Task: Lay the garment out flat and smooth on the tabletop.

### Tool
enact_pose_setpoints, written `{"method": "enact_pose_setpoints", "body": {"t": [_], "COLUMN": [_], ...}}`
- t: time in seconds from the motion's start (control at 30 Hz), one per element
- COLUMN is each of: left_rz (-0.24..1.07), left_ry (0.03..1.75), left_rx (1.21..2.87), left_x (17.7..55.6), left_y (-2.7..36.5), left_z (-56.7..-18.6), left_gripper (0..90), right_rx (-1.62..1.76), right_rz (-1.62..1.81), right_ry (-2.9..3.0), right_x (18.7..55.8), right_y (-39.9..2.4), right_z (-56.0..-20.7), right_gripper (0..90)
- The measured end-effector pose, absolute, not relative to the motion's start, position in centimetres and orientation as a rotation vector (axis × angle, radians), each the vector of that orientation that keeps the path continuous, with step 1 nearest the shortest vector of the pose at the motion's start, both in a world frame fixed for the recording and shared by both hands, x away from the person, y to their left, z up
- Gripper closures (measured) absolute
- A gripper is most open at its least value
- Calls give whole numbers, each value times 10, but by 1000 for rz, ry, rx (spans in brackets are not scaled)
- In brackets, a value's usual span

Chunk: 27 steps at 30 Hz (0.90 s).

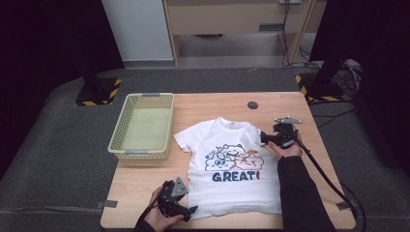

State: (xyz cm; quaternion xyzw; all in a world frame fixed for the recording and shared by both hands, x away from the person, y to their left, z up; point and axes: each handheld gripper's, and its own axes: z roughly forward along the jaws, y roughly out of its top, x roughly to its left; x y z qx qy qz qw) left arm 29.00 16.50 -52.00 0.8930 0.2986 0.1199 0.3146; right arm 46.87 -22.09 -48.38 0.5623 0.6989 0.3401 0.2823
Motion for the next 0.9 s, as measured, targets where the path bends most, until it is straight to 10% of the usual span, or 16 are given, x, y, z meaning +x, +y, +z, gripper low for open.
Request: {"method": "enact_pose_setpoints", "body": {"t": [0.9], "left_rz": [358], "left_ry": [938], "left_rx": [2273], "left_x": [308], "left_y": [171], "left_z": [-533], "left_gripper": [26], "right_rx": [1603], "right_rz": [766], "right_ry": [1939], "right_x": [488], "right_y": [-210], "right_z": [-528], "right_gripper": [211]}}
